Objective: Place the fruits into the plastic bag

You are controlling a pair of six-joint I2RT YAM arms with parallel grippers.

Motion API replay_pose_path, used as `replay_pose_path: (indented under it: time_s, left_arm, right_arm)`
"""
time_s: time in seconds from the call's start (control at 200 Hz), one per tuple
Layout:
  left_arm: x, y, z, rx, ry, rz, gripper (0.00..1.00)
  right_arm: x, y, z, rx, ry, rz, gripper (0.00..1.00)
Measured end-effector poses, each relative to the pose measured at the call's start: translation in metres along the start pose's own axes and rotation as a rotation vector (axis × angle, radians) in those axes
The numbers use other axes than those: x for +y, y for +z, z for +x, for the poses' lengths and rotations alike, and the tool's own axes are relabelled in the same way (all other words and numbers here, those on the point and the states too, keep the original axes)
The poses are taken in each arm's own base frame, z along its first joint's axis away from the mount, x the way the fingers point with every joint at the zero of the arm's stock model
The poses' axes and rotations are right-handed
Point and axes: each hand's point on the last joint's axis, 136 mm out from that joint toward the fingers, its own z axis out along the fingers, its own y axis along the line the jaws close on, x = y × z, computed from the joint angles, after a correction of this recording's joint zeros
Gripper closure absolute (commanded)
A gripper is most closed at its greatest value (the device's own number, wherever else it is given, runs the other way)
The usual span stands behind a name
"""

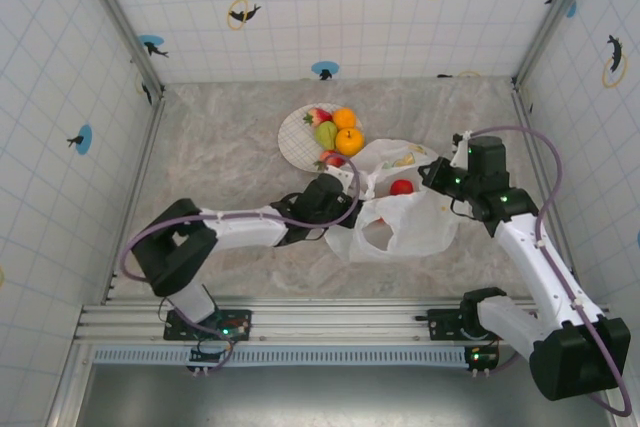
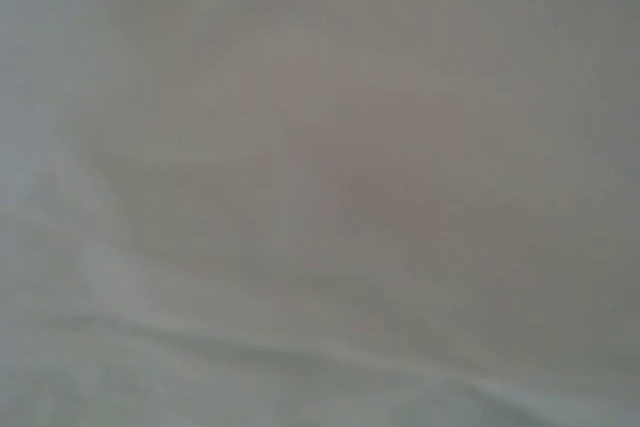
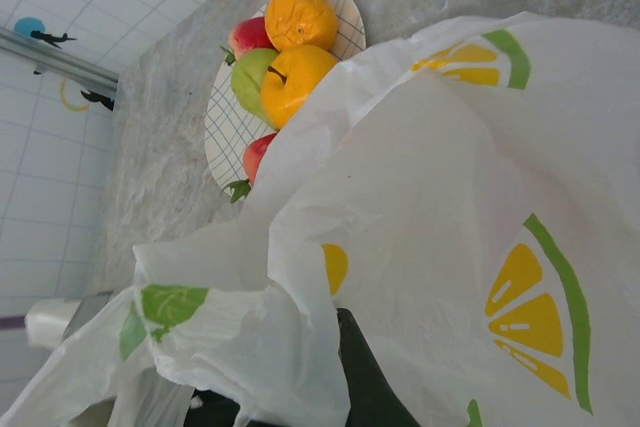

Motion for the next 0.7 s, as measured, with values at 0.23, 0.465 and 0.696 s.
replay_pose_path:
  time_s: [0.23,0.465,0.696]
  left_arm:
    - [-0.007,0.042,-0.009,0.004,-0.074,0.022,0.33]
    - [-0.014,0.042,-0.011,0.006,-0.090,0.057,0.20]
    - [-0.025,0.018,-0.027,-0.036,-0.061,0.096,0.16]
  right_arm:
    - [-0.002,0.002,0.004,0.011,0.011,-0.003,1.00]
    - [-0.006,0.001,0.004,0.003,-0.002,0.013,1.00]
    - [-0.011,0.000,0.003,0.002,-0.004,0.028,1.00]
